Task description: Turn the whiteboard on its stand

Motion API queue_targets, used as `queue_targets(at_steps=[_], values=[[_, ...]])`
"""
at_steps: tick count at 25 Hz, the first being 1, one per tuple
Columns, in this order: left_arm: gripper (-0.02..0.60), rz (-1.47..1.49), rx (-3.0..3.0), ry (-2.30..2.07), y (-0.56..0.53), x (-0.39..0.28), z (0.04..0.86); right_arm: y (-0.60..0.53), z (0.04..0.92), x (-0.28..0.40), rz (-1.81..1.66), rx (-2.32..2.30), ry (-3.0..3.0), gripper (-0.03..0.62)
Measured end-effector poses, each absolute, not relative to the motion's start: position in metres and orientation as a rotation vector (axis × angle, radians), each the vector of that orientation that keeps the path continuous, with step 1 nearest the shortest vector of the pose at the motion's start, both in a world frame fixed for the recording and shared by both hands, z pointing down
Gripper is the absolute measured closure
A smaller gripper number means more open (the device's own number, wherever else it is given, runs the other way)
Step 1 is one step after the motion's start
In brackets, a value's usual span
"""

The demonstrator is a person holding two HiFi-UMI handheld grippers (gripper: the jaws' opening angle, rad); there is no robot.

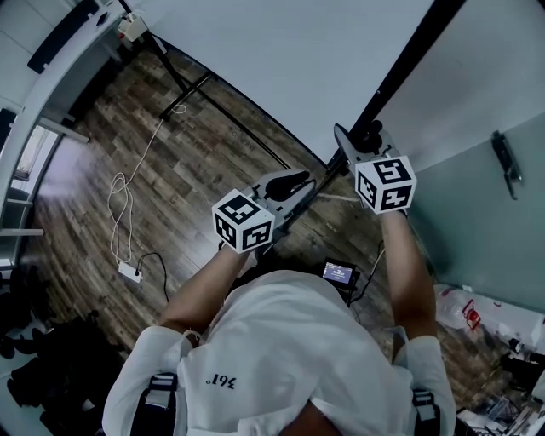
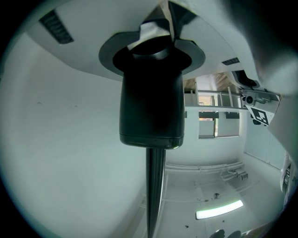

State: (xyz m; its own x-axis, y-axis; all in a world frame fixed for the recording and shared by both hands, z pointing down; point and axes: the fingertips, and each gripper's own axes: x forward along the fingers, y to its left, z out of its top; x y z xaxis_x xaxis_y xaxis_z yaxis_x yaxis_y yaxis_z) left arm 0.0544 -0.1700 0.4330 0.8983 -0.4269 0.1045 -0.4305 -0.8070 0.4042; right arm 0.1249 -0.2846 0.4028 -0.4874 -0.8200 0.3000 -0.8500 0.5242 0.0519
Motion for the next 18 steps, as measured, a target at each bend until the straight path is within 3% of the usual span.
queue_targets(at_steps=[18], values=[[0.508, 0.014, 2.638, -0.646, -0.154, 0.037, 0.434, -0.243, 0.403, 0.089, 0.134, 1.428, -2.456, 0.434]])
